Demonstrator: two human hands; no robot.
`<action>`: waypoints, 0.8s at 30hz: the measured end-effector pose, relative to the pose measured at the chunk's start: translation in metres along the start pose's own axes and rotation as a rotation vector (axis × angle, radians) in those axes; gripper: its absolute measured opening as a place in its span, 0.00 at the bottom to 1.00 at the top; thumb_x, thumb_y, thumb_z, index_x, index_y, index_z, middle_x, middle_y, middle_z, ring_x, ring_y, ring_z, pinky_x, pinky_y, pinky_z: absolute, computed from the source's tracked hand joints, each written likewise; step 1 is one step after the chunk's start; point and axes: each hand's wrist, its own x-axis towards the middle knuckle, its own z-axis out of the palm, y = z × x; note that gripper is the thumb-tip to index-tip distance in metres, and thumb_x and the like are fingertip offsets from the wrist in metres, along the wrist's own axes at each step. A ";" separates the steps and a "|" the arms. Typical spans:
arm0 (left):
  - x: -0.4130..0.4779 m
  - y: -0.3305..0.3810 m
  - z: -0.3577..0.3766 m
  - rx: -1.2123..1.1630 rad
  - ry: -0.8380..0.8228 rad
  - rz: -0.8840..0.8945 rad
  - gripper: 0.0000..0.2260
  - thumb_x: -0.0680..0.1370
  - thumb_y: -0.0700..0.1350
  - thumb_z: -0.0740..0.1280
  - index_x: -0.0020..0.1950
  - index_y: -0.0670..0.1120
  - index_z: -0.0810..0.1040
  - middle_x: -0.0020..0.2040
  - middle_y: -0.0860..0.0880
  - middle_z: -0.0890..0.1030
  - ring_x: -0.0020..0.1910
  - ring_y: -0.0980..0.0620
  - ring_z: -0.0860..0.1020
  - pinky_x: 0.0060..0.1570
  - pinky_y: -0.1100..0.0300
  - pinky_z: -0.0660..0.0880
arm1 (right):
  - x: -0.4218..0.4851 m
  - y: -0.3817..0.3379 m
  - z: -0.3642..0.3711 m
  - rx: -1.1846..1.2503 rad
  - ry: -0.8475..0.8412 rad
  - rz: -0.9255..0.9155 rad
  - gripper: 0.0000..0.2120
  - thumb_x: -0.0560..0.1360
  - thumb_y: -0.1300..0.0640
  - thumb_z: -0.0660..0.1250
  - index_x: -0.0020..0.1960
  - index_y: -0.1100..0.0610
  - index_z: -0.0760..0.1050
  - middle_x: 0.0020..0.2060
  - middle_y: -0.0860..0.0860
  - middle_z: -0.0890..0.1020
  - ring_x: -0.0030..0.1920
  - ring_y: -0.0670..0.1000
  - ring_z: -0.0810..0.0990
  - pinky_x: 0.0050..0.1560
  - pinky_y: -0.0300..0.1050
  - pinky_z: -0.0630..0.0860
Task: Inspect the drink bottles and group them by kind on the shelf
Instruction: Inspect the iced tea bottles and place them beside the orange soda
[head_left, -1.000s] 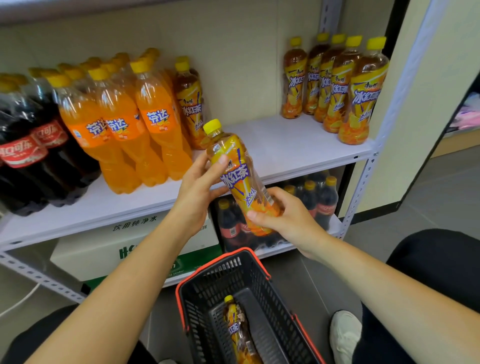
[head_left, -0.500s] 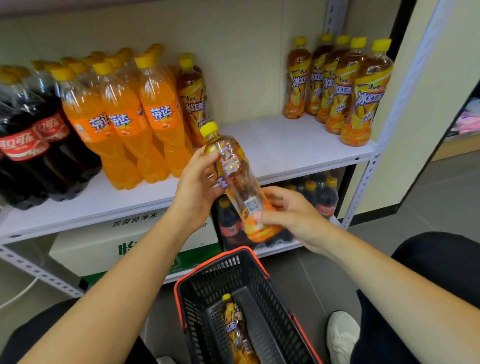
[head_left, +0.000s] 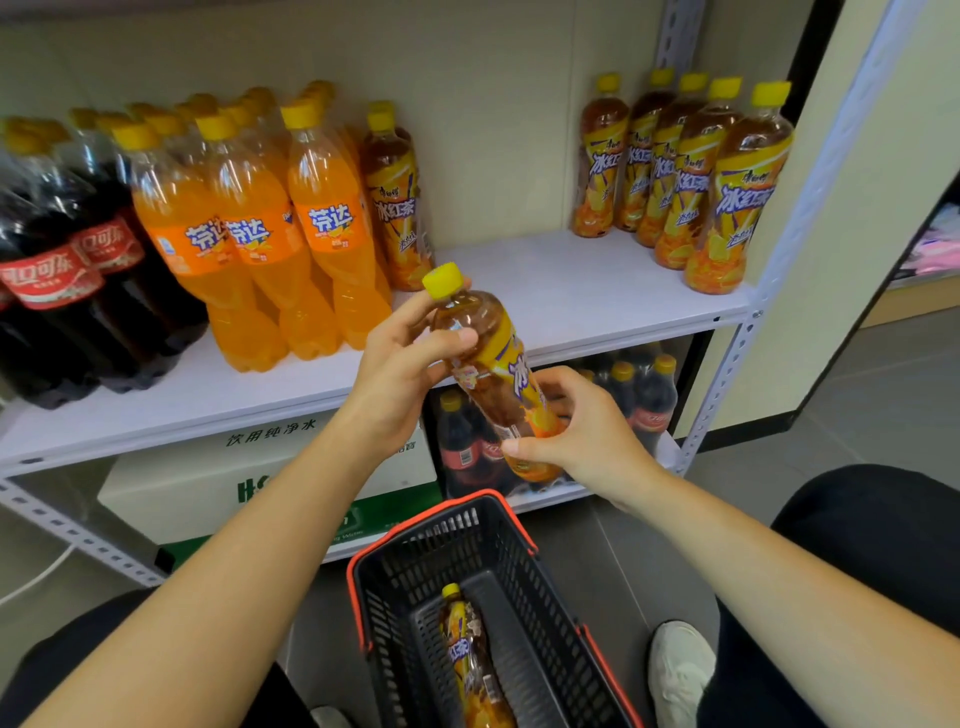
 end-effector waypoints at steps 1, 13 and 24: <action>-0.001 -0.001 0.002 -0.009 -0.021 0.022 0.27 0.69 0.37 0.72 0.69 0.44 0.77 0.61 0.50 0.83 0.57 0.53 0.82 0.51 0.59 0.79 | 0.001 0.000 0.000 0.009 -0.010 0.017 0.29 0.65 0.54 0.84 0.62 0.50 0.75 0.56 0.45 0.83 0.56 0.43 0.83 0.56 0.43 0.82; -0.003 0.004 0.002 0.226 -0.145 0.125 0.28 0.67 0.49 0.80 0.66 0.55 0.80 0.64 0.55 0.82 0.63 0.51 0.81 0.57 0.53 0.80 | -0.004 -0.004 0.001 -0.030 0.153 -0.137 0.32 0.59 0.40 0.81 0.60 0.41 0.75 0.51 0.41 0.84 0.52 0.44 0.83 0.51 0.42 0.81; -0.012 0.004 0.008 0.393 -0.322 0.218 0.23 0.72 0.44 0.78 0.67 0.49 0.80 0.65 0.48 0.80 0.66 0.48 0.78 0.61 0.52 0.79 | -0.002 -0.014 -0.005 -0.001 0.079 -0.220 0.37 0.64 0.50 0.84 0.67 0.38 0.71 0.60 0.39 0.81 0.61 0.42 0.81 0.56 0.34 0.78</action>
